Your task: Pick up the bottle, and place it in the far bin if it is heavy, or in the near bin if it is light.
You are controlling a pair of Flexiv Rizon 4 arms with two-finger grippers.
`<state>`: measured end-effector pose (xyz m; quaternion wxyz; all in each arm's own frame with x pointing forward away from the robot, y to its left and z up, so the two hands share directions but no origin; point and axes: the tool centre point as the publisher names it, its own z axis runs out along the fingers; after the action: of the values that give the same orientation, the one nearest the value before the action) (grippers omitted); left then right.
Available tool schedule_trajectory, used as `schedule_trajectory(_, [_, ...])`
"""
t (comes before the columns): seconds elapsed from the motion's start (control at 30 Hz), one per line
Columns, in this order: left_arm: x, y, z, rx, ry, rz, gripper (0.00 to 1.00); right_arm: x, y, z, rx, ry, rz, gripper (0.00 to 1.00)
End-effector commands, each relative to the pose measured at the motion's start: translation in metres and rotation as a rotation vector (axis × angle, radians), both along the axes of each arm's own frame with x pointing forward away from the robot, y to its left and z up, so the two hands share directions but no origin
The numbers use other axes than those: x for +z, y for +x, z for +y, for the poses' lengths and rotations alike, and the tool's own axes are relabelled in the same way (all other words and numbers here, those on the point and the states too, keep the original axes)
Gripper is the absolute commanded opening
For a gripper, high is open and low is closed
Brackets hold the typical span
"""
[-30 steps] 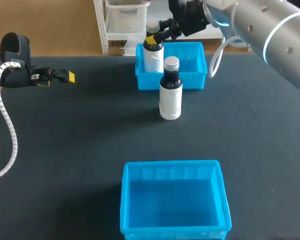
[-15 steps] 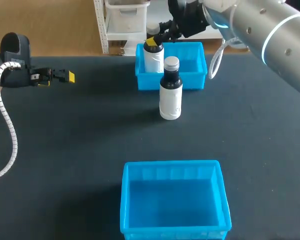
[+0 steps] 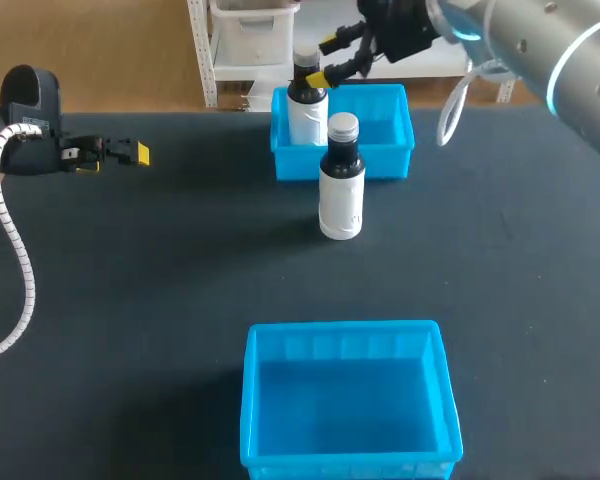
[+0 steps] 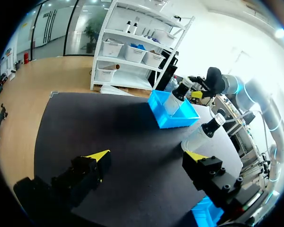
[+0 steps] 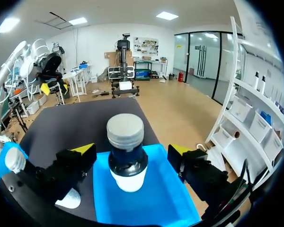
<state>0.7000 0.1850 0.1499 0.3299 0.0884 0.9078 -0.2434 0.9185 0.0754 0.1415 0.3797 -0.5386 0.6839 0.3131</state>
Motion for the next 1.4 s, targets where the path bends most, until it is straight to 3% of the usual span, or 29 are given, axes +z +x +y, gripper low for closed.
schedule_trajectory(0.03, [0.0, 0.0, 0.0, 0.0, 0.0, 0.0, 1.0, 0.011, -0.007, -0.03, 0.146, 0.04, 0.095, 1.0])
schedule_trajectory(0.37, [0.0, 0.0, 0.0, 0.0, 0.0, 0.0, 1.0, 0.026, -0.027, -0.089, 0.039, 0.055, 0.076, 1.0])
schedule_trajectory(0.73, [0.0, 0.0, 0.0, 0.0, 0.0, 0.0, 1.0, 0.028, -0.068, -0.13, -0.043, 0.035, 0.04, 1.0])
schedule_trajectory(1.07, [0.0, 0.0, 0.0, 0.0, 0.0, 0.0, 1.0, 0.031, -0.109, -0.142, -0.086, 0.035, 0.018, 1.0])
schedule_trajectory(1.4, [0.0, 0.0, 0.0, 0.0, 0.0, 0.0, 1.0, 0.026, -0.153, -0.132, -0.102, 0.031, 0.012, 1.0])
